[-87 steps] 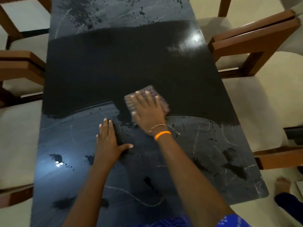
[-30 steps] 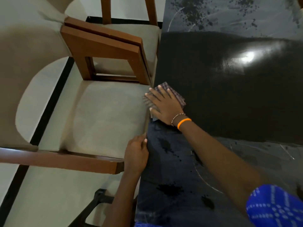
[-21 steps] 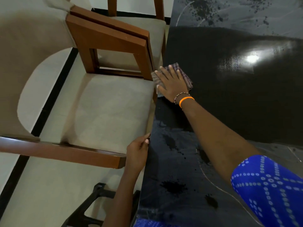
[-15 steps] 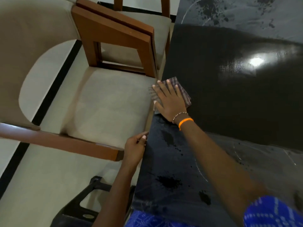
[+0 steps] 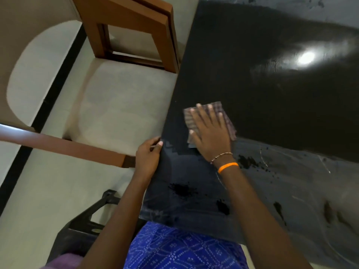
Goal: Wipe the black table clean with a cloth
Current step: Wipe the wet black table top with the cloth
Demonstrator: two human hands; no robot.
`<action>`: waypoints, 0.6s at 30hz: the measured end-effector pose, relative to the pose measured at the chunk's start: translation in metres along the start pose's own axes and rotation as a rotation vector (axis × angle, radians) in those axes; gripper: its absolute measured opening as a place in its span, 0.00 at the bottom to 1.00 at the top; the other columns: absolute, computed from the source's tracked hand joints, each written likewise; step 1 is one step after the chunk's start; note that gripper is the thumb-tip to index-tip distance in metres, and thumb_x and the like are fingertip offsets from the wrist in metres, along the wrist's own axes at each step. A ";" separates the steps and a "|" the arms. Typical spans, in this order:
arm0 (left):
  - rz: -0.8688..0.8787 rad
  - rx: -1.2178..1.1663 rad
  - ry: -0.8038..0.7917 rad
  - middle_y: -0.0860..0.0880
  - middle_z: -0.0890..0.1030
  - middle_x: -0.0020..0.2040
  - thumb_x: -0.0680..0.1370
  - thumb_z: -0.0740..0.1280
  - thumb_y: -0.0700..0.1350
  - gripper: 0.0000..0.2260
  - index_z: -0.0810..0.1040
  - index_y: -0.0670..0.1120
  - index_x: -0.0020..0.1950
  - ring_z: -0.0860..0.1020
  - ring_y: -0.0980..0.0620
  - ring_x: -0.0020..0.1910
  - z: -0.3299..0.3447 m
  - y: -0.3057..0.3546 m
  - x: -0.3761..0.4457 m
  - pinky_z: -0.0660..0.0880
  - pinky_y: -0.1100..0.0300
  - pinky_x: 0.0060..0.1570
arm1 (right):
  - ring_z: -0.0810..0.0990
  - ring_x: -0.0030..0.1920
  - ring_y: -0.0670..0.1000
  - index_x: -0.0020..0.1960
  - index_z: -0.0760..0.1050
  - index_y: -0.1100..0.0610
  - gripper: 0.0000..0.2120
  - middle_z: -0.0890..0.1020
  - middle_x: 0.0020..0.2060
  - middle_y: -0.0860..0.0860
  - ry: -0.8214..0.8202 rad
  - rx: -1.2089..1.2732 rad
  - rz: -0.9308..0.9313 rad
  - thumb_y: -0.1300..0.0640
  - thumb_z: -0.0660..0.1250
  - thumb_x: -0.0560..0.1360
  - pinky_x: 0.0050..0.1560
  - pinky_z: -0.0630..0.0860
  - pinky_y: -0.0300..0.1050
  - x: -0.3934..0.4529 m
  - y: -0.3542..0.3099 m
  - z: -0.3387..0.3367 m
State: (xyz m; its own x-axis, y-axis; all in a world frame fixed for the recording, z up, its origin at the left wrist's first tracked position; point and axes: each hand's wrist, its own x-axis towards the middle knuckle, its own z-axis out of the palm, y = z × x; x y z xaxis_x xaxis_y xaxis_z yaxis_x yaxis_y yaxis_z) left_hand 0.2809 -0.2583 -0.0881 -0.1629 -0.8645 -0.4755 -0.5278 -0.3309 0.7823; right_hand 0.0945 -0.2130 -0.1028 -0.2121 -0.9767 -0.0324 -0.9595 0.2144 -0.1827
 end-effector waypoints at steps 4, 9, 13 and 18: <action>-0.044 -0.073 -0.002 0.43 0.81 0.57 0.78 0.63 0.42 0.12 0.78 0.41 0.60 0.78 0.48 0.56 -0.001 0.002 -0.002 0.74 0.51 0.61 | 0.52 0.76 0.56 0.75 0.54 0.50 0.31 0.56 0.76 0.50 0.016 -0.026 0.313 0.42 0.44 0.74 0.73 0.49 0.57 -0.044 0.084 -0.017; -0.052 -0.123 -0.034 0.46 0.80 0.51 0.79 0.62 0.40 0.11 0.79 0.41 0.59 0.78 0.50 0.51 -0.004 0.006 -0.001 0.75 0.58 0.53 | 0.51 0.76 0.59 0.76 0.52 0.52 0.35 0.56 0.76 0.53 0.056 0.007 0.624 0.42 0.42 0.71 0.74 0.48 0.61 -0.063 0.109 -0.024; -0.042 -0.096 -0.007 0.49 0.78 0.54 0.80 0.58 0.40 0.13 0.76 0.41 0.63 0.75 0.53 0.53 -0.002 0.004 -0.004 0.72 0.61 0.56 | 0.52 0.75 0.61 0.76 0.50 0.51 0.33 0.55 0.76 0.55 0.058 0.020 0.592 0.42 0.43 0.73 0.72 0.48 0.63 -0.041 0.046 -0.014; -0.024 -0.083 -0.011 0.44 0.80 0.55 0.80 0.57 0.38 0.13 0.77 0.40 0.61 0.77 0.49 0.55 -0.006 -0.006 -0.008 0.73 0.57 0.58 | 0.55 0.75 0.63 0.75 0.56 0.49 0.29 0.59 0.75 0.57 0.011 0.046 0.186 0.45 0.49 0.75 0.72 0.49 0.63 -0.012 -0.075 0.014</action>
State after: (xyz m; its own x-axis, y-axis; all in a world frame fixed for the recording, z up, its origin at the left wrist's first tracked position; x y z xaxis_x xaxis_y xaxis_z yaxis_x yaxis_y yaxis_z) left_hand 0.2901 -0.2518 -0.0864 -0.1603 -0.8519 -0.4986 -0.4606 -0.3822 0.8011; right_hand 0.1721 -0.2172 -0.1021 -0.3877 -0.9199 -0.0589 -0.8940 0.3908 -0.2192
